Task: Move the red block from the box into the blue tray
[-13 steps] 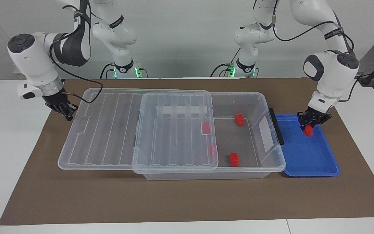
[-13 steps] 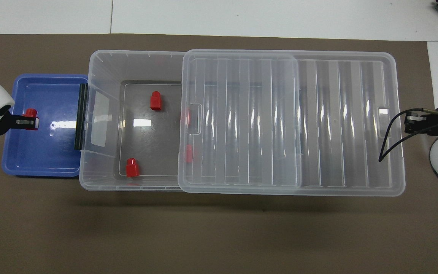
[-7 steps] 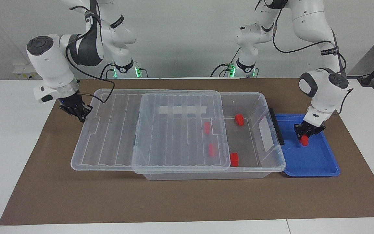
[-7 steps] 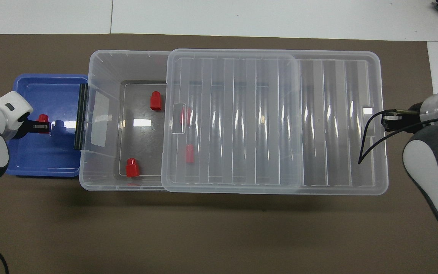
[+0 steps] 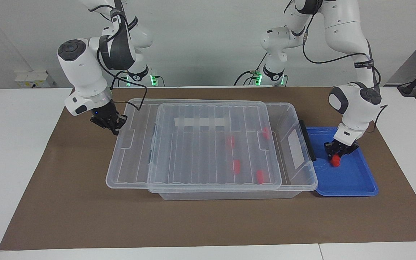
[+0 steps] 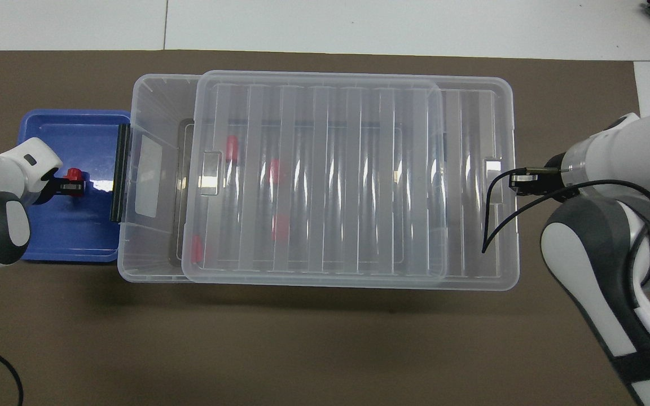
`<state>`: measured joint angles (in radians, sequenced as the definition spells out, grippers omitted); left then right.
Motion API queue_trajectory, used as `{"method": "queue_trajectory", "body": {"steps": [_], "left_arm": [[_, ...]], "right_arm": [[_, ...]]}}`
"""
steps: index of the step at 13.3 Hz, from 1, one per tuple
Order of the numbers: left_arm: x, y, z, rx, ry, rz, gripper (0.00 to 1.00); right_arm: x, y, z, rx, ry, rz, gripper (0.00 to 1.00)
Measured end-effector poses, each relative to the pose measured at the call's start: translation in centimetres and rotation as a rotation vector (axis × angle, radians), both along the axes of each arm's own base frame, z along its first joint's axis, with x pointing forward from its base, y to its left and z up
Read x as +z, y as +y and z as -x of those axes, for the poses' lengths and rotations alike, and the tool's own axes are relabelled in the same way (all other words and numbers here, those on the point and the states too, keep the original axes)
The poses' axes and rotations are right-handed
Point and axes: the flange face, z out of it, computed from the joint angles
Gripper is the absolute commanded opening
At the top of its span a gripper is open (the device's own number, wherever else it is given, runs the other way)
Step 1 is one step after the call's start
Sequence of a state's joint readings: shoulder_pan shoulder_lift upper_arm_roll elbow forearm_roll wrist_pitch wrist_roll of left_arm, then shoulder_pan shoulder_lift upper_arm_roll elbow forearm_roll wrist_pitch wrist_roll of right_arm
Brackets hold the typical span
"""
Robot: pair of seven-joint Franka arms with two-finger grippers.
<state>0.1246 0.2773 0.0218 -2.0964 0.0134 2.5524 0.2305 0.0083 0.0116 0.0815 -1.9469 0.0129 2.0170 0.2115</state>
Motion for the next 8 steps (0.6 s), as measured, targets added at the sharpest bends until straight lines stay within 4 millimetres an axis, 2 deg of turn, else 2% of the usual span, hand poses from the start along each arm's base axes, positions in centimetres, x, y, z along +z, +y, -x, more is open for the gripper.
{"method": "queue_trajectory", "body": {"steps": [1,3,4,5,6,8], "left_arm": [[0.0,0.0,0.0,0.0,0.0,0.0,1.0],[0.4,0.0,-0.2,0.0,-0.005,-0.001,1.0],[1.2,0.0,-0.6,-0.001,0.0,0.0,1.0],[3.0,-0.1,-1.2,-0.003,0.025,0.004,1.0],[5.6,-0.4,-1.9,-0.008,0.057,0.01,1.0],[12.1,-1.3,-2.6,-0.011,0.103,0.019,1.0]], "right_arm": [[0.0,1.0,0.1,0.005,0.0,-0.001,0.0],[0.0,2.9,0.3,0.029,0.001,-0.002,0.0],[0.0,3.7,0.5,0.038,0.0,-0.002,0.0],[0.0,4.4,0.6,0.041,0.0,-0.003,0.0],[0.0,5.1,0.7,0.048,-0.001,-0.003,0.0],[-0.1,6.4,0.8,0.071,-0.015,-0.006,0.0]]}}
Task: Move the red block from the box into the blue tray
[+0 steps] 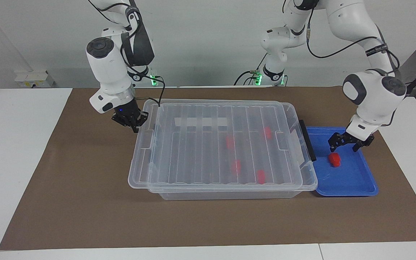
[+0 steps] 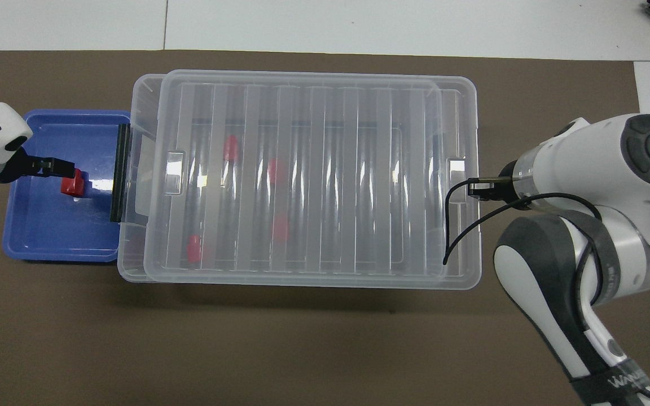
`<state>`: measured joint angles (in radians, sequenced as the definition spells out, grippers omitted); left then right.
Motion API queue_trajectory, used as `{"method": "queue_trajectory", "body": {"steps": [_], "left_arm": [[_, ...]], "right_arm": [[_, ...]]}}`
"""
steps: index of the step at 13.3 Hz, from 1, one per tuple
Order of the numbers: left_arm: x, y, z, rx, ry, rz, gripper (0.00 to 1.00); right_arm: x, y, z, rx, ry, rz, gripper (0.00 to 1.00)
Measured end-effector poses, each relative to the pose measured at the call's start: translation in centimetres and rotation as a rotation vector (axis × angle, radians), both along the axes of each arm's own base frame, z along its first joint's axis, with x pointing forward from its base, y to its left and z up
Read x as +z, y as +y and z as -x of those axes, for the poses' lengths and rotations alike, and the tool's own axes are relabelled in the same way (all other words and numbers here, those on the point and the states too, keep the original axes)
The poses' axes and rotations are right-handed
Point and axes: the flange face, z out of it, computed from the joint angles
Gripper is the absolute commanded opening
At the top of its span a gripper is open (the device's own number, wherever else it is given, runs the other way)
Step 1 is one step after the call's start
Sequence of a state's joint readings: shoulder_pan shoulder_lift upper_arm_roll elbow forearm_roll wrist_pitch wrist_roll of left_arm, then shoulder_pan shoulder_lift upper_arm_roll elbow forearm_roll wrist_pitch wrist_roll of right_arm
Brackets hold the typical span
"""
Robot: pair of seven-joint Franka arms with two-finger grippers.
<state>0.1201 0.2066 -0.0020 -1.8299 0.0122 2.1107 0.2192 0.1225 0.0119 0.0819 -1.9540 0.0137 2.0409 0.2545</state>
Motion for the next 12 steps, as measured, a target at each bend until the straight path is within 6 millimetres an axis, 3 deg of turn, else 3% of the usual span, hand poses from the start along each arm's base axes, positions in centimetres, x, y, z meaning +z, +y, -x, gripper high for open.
{"method": "queue_trajectory", "body": {"steps": [3,9,10,12], "left_arm": [[7.6,-1.1,1.7,0.013,0.007,0.003,1.0],[21.9,-1.3,9.1,0.032,-0.008,0.002,1.0],[23.8,-1.3,9.6,0.034,0.016,0.004,1.0],[25.7,-1.3,9.6,0.034,0.051,0.008,1.0]], "right_arm": [[-0.2,1.4,0.3,0.024,-0.01,-0.002,0.0],[-0.3,2.6,0.6,0.035,-0.01,-0.003,0.0],[-0.3,2.6,0.6,0.035,-0.01,-0.003,0.0],[-0.3,2.7,0.6,0.036,-0.01,-0.004,0.0]]}}
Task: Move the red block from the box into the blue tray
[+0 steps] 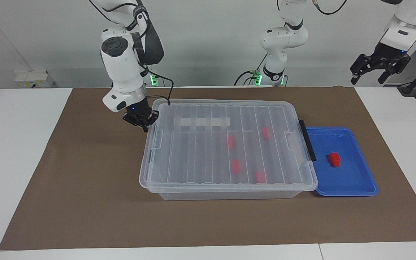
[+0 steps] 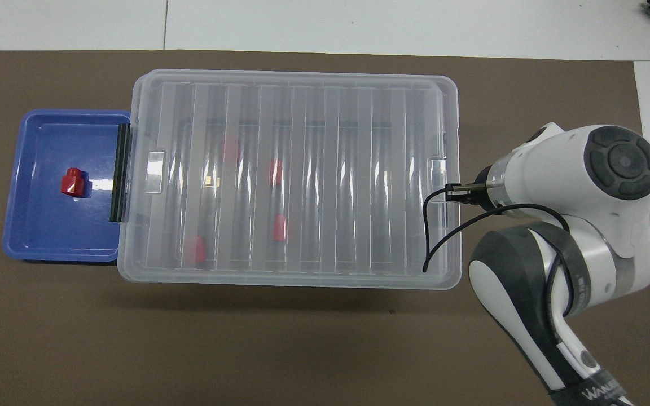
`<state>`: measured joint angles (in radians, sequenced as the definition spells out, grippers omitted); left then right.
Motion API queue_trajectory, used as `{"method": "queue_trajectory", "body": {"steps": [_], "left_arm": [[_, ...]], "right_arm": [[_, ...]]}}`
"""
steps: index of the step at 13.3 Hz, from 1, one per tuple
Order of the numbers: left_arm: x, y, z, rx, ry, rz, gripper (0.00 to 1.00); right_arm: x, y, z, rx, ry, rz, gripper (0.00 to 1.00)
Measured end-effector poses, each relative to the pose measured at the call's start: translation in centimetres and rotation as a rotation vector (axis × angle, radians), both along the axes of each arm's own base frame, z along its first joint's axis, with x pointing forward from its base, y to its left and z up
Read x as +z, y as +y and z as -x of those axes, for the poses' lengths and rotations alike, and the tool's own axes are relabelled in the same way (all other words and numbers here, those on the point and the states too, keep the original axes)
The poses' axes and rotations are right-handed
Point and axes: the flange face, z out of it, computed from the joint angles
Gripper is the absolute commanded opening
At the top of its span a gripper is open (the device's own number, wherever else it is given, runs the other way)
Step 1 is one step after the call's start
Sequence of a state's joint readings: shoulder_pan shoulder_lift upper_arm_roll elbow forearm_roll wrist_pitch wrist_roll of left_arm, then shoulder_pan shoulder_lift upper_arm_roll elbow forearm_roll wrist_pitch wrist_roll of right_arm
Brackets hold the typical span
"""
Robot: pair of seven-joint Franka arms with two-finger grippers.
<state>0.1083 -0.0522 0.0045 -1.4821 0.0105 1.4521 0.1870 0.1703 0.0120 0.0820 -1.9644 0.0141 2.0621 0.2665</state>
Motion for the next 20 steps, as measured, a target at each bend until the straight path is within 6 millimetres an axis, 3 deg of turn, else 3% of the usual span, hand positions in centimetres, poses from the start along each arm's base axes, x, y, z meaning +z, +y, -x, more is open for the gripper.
{"method": "queue_trajectory", "body": {"steps": [4,7,9,11,12,13,14,17,20], "left_arm": [[-1.1,-0.5,-1.5,-0.011,0.061,0.007,1.0],[-0.7,-3.0,-1.7,-0.056,0.055,0.005,1.0],[-1.2,-4.0,-1.7,-0.074,0.08,0.006,1.0],[-2.0,-6.1,-2.1,-0.112,0.108,-0.008,1.0],[-2.2,-7.4,-2.1,-0.13,0.113,-0.017,1.0],[-2.2,-8.3,-2.0,-0.136,0.115,-0.022,1.0],[-2.1,-8.3,-2.0,-0.135,0.114,-0.024,1.0],[-1.7,-7.3,-1.8,-0.117,0.106,-0.023,1.0],[-1.5,-7.1,-1.7,-0.112,0.103,-0.022,1.0]], "right_arm": [[0.0,0.5,0.1,0.009,-0.002,0.0,0.0],[0.0,0.9,0.2,0.017,-0.002,-0.001,0.0],[0.1,1.0,0.2,0.018,-0.004,-0.001,0.0],[0.6,0.6,0.0,0.008,-0.013,-0.003,0.0],[1.1,-0.2,-0.1,-0.006,-0.014,-0.003,0.06],[1.7,-1.3,-0.2,-0.026,-0.009,-0.002,0.69],[2.3,-2.6,-0.3,-0.05,-0.006,0.0,0.93],[4.5,-6.8,0.0,-0.123,-0.005,0.003,0.99],[6.9,-9.7,0.3,-0.174,0.012,0.007,0.99]]}}
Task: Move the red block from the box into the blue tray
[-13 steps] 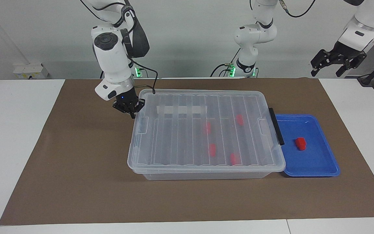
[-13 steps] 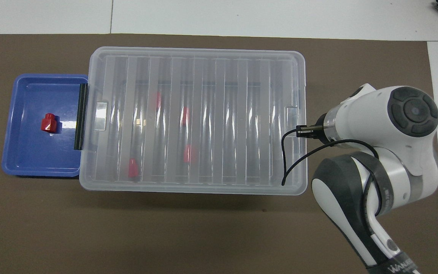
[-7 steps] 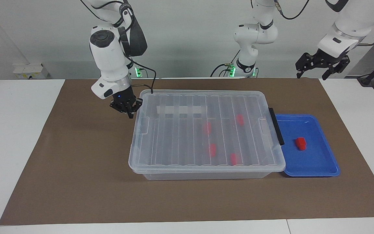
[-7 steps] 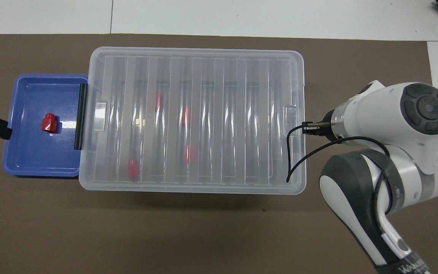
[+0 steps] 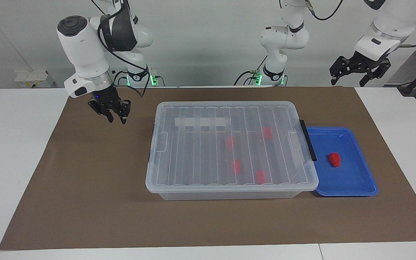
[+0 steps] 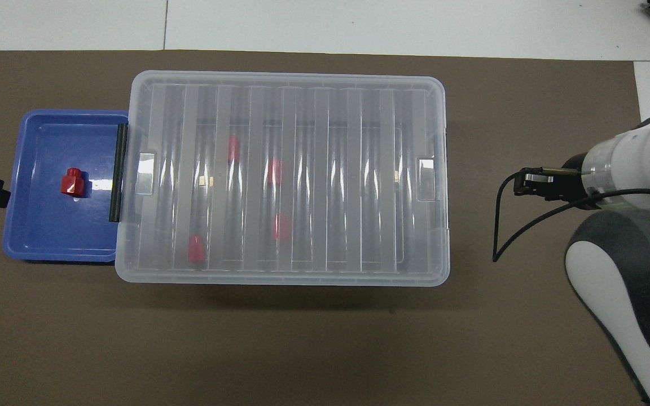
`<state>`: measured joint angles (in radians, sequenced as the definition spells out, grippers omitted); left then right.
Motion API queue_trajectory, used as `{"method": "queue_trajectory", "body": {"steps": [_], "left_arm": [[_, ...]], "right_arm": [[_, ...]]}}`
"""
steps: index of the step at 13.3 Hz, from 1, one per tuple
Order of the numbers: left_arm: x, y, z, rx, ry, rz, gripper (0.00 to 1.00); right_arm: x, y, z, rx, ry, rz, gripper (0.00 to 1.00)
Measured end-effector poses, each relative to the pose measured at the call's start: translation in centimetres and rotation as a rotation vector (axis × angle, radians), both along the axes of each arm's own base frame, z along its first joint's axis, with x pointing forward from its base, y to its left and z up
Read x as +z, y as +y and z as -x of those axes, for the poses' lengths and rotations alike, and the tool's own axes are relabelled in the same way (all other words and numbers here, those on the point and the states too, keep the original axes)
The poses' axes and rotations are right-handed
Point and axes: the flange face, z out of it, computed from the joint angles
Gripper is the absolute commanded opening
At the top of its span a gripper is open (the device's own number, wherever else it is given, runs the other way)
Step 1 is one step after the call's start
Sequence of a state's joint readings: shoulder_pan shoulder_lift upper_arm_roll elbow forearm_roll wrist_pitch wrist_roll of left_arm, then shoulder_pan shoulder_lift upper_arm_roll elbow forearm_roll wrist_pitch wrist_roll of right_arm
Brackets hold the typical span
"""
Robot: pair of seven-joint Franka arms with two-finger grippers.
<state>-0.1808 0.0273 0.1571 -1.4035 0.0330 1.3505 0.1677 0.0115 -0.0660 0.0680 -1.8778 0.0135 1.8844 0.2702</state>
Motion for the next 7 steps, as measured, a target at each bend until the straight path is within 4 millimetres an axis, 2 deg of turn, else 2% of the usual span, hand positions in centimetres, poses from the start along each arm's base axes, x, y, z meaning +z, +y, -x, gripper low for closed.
{"method": "queue_trajectory", "body": {"steps": [3,7], "left_arm": [[0.0,0.3,0.0,0.006,-0.001,0.0,1.0],[0.1,0.9,0.0,0.017,-0.003,0.0,1.0]], "right_arm": [[2.5,-2.6,-0.2,-0.046,-0.004,0.0,0.99],[5.2,-3.3,-0.3,-0.054,0.02,0.014,0.99]]}}
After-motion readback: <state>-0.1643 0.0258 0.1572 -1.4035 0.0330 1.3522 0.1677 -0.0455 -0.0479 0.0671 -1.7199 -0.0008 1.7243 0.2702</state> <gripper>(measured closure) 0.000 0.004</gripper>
